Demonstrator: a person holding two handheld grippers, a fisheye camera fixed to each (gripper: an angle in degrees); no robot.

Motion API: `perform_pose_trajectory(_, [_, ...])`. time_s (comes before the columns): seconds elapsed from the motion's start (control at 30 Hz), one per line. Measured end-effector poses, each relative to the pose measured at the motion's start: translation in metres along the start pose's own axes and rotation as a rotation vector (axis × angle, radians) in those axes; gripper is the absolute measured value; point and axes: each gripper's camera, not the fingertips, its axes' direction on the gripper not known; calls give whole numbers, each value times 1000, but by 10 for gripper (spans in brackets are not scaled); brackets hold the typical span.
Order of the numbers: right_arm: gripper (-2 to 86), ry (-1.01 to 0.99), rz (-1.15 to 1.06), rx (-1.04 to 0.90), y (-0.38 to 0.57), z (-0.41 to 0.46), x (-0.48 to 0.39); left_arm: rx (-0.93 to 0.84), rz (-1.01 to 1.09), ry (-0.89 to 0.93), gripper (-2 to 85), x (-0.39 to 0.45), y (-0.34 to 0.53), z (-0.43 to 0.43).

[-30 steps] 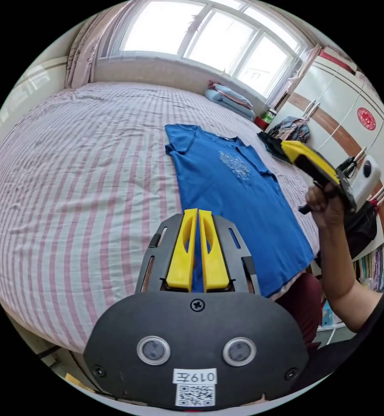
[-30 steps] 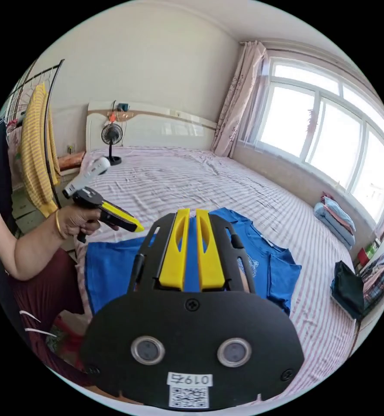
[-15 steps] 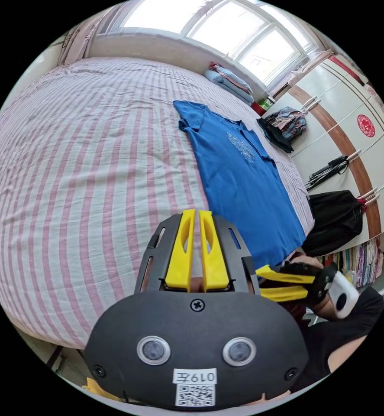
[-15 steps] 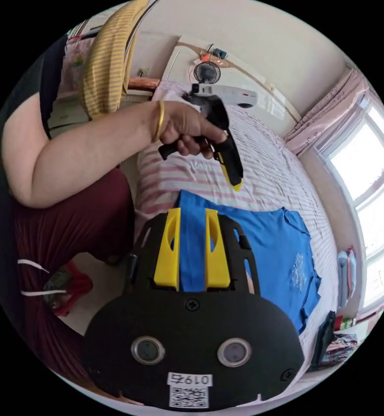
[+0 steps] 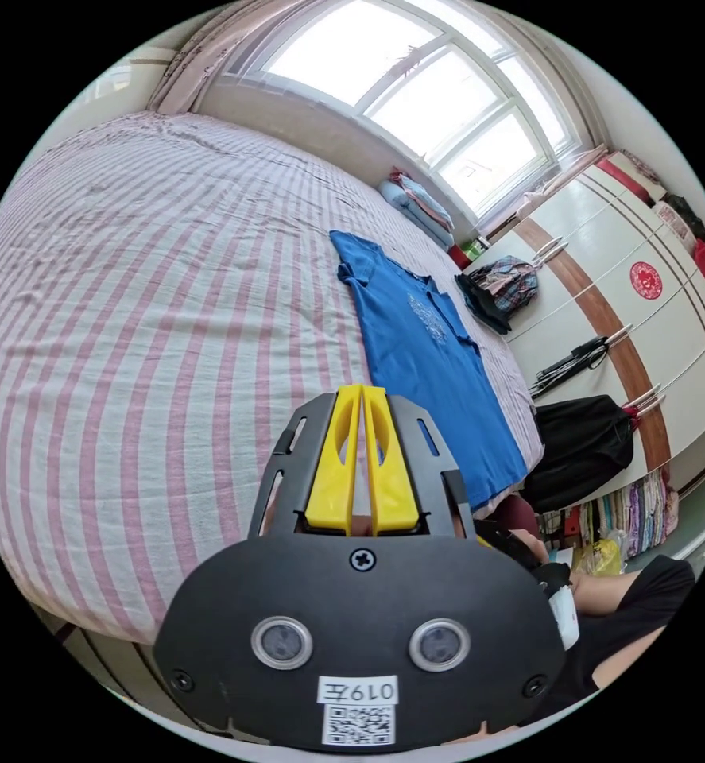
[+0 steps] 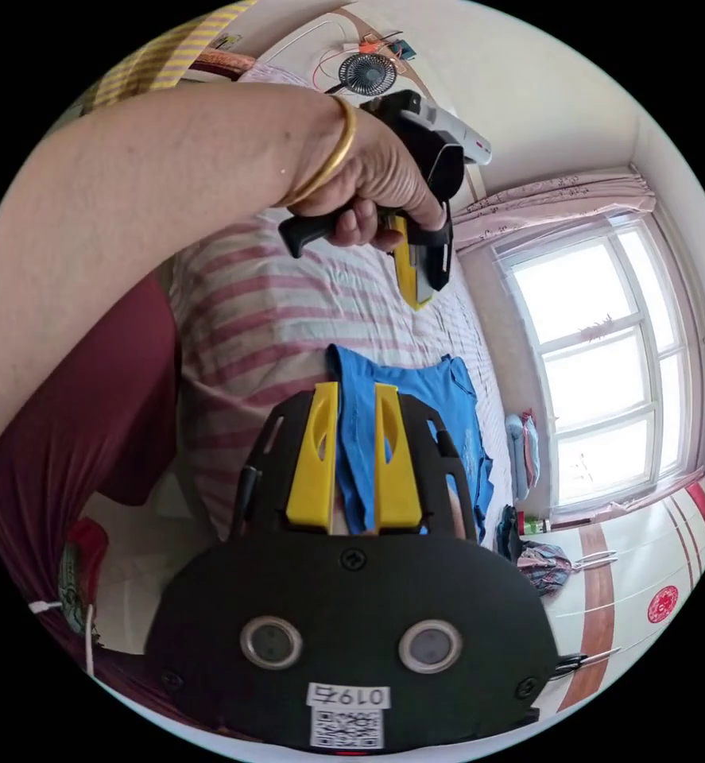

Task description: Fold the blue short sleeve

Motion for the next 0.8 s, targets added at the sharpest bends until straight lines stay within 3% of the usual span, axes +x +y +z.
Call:
perform_pose_trajectory(0.17, [69,-10,-8,-21,-12,10,-23,66,-9,196,7,-24,8,-5])
perform_pose_trajectory(0.37, [34,19,-1,-63,-25,28,-42,-84,22,14,8,-9,4,36])
perform_pose_trajectory(0.5, [1,51,25,-62,-24,34,-51,-137,51,-32,9,3,4,58])
perform_pose_trajectory(0.8, [-7,-98,104,45,-1,35,-44,-206,100,-73,10,28,7,96])
